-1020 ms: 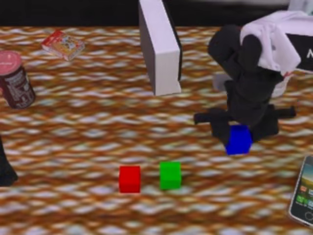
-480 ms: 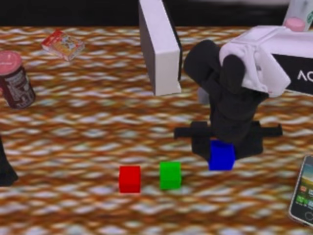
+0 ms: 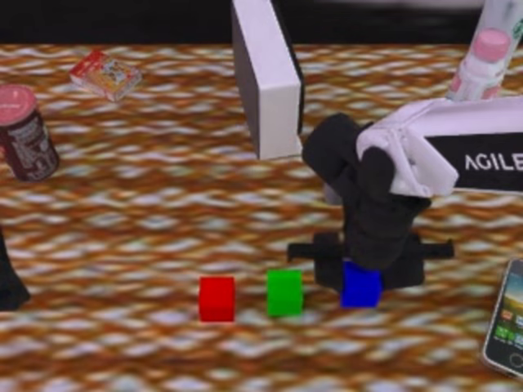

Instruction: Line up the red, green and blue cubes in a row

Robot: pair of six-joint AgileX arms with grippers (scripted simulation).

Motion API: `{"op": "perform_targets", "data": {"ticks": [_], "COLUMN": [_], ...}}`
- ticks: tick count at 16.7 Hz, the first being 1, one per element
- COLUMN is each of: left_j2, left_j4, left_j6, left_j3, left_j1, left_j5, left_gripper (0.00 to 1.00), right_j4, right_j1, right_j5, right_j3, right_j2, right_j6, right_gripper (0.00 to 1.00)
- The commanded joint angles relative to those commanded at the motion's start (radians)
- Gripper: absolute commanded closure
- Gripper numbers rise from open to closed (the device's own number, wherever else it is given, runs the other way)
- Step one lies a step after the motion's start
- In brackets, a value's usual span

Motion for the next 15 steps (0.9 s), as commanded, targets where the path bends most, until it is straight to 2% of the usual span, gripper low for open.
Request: {"op": "perform_targets", "data": {"ticks": [5,15], "left_j2": [0.000,0.000], "left_j4": [0.000,0.000], "left_j6": [0.000,0.000], "left_j3": [0.000,0.000], "left_j1": [0.000,0.000], "left_j5": [0.000,0.000], "left_gripper": [0.00,0.00], "right_j4": [0.027,0.027], "right_j1": [0.002,0.002], "right_j5": [0.001,0.001], "right_j3": [-0.018,-0.018], "right_j2": [0.015,0.015], "right_j6": [0.001,0.001], "right_gripper": [1.00,0.25]}}
